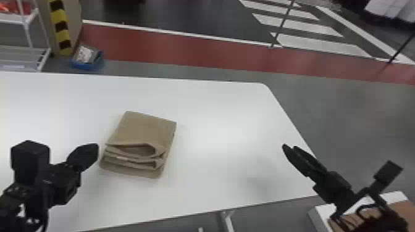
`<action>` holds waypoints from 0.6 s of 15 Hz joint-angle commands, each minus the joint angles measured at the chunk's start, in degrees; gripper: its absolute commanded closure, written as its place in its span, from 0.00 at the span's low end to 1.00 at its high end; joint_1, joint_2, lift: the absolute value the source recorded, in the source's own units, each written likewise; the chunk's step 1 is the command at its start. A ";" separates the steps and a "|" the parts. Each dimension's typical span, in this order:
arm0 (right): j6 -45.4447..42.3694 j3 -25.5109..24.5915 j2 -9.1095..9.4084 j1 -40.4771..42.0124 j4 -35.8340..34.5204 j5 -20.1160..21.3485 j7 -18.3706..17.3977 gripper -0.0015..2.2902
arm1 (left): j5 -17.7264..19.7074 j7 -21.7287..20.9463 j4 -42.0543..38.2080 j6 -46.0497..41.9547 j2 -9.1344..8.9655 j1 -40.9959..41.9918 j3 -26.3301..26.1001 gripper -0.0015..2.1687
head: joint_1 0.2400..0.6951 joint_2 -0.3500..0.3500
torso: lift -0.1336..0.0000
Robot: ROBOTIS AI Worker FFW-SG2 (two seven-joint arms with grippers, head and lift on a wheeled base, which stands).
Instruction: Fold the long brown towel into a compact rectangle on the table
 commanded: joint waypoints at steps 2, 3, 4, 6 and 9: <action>-0.33 -0.94 1.15 0.68 -0.15 -0.90 1.19 0.05 | -0.65 -0.45 0.85 0.92 0.33 0.13 -0.28 0.77 | 1.00 0.06 | 0.10; -0.33 -1.11 1.15 0.85 -0.15 -1.25 1.19 0.05 | -0.65 -0.72 1.03 0.92 0.16 0.39 -0.37 0.77 | 1.00 0.06 | 0.10; -0.33 -1.38 1.15 1.21 -0.15 -2.04 1.37 0.05 | -0.65 -0.80 0.94 0.75 0.07 0.83 -0.54 0.77 | 1.00 0.06 | 0.10; -0.33 -1.73 1.15 1.73 -0.50 -2.48 1.37 0.05 | -0.39 -0.98 0.94 0.75 -0.19 1.09 -0.63 0.77 | 1.00 0.05 | 0.10; -0.33 -2.26 1.24 2.00 -0.50 -2.57 1.98 0.05 | 0.23 -1.07 0.77 0.57 -0.54 1.27 -1.25 0.77 | 1.00 0.03 | 0.10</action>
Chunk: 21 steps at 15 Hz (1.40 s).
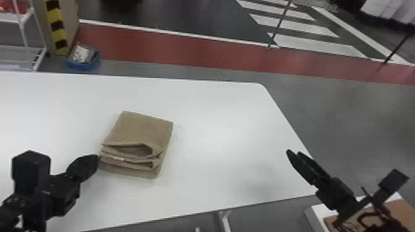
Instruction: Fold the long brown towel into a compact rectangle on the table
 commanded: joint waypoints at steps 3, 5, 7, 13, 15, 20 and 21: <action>-0.17 -0.48 0.43 0.22 0.76 0.01 0.65 0.05 | 0.25 0.09 -0.44 0.04 -0.55 0.39 -1.52 0.77 | 1.00 0.00 | 0.10; 0.00 -0.92 0.43 0.22 1.02 0.01 0.92 0.06 | 1.12 0.09 -1.32 0.39 -0.55 1.10 -1.88 0.77 | 1.00 0.00 | 0.10; 0.00 -1.09 0.51 0.22 1.20 0.01 1.00 0.06 | 1.65 0.09 -3.51 0.75 -0.64 2.59 -2.05 0.77 | 1.00 0.00 | 0.10; 0.35 -2.59 0.69 0.66 1.46 -1.40 2.23 0.06 | 2.00 1.58 -5.80 1.45 -2.57 4.35 -5.92 0.76 | 1.00 0.00 | 0.10; 0.53 -3.64 0.69 1.36 1.02 -2.37 2.50 0.06 | 1.65 3.25 -7.91 1.27 -2.57 5.14 -5.30 0.72 | 1.00 0.00 | 0.10; 0.53 0.49 1.48 2.15 -5.75 4.93 -1.99 0.05 | 0.42 6.24 -18.89 6.37 -1.78 7.60 1.73 0.01 | 1.00 0.00 | 0.10; 0.00 2.16 1.48 2.15 -6.62 6.25 -4.80 0.05 | 0.33 6.33 -20.21 6.72 -1.70 8.04 1.90 0.01 | 1.00 0.00 | 0.10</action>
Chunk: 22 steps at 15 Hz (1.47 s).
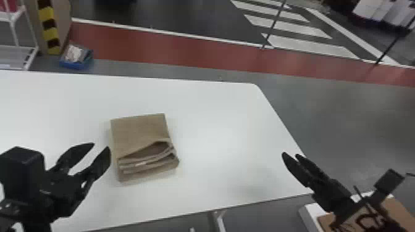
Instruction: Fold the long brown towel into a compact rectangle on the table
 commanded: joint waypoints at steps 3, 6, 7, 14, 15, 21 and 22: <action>-1.20 7.11 -0.03 -2.09 -1.53 5.99 -2.54 0.08 | -3.51 0.89 -2.99 1.46 0.17 1.93 1.57 0.02 | 1.00 0.00 | 0.10; -1.55 13.17 -0.03 -4.90 -1.62 11.97 -8.16 0.09 | -4.91 2.47 -2.11 1.46 -0.44 -0.01 0.25 0.02 | 1.00 0.06 | 0.10; -1.37 14.67 -0.12 -6.22 -1.01 13.99 -9.22 0.13 | -4.91 2.47 -2.03 1.29 -0.53 -0.36 0.08 0.02 | 1.00 0.08 | 0.10; 3.55 21.52 -0.30 -15.27 2.77 18.91 -14.31 0.08 | -6.58 4.40 2.28 4.80 -4.31 -10.47 -2.74 0.02 | 1.00 0.15 | 0.10; 3.73 23.28 -0.21 -16.32 3.21 21.11 -14.58 0.07 | -6.93 5.72 3.95 6.21 -5.63 -12.84 -2.74 0.01 | 1.00 0.16 | 0.10; -2.08 32.51 -0.12 -24.76 10.95 29.81 -16.86 0.06 | -10.10 13.89 16.96 -0.64 -8.97 -23.47 -4.58 0.00 | 1.00 0.29 | 0.10; -5.41 33.12 -0.30 -26.69 13.67 29.55 -17.57 0.06 | -9.66 15.56 21.44 -5.74 -9.41 -25.85 -5.20 0.00 | 1.00 0.30 | 0.10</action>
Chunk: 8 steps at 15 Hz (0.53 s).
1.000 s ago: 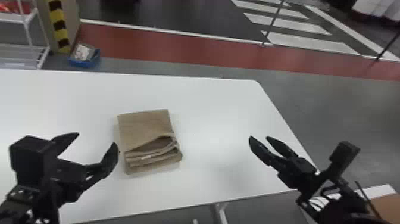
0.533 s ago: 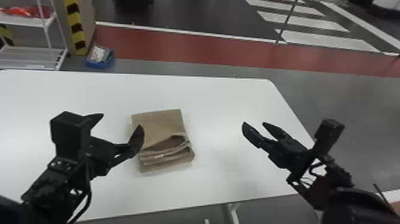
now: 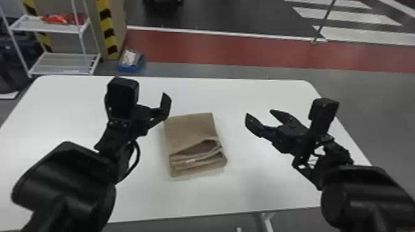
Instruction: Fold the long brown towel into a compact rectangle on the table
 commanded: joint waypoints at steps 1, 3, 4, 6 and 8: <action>-7.88 1.21 -0.27 -3.91 6.13 -1.12 -1.03 0.06 | 1.44 1.24 8.69 -9.40 -1.05 -4.34 -0.74 0.00 | 0.94 0.33 | 0.10; -13.15 1.13 -0.44 -5.49 9.91 -3.05 -2.17 0.06 | 1.62 1.94 11.24 -15.03 -1.05 -4.51 -0.74 0.00 | 0.87 0.34 | 0.10; -15.96 0.95 -0.44 -6.11 11.84 -3.05 -2.26 0.06 | 1.88 1.94 12.56 -16.61 -1.05 -5.13 -0.83 0.00 | 0.84 0.34 | 0.10; -18.43 0.07 -0.53 -6.11 13.42 -5.08 -2.53 0.06 | 2.67 2.03 13.88 -17.66 -0.26 -6.45 -0.65 0.00 | 0.80 0.34 | 0.10; -18.25 -1.07 -1.85 -6.37 14.83 -6.39 -2.61 0.06 | 3.29 2.03 13.79 -17.66 1.32 -6.62 0.58 0.00 | 0.78 0.34 | 0.10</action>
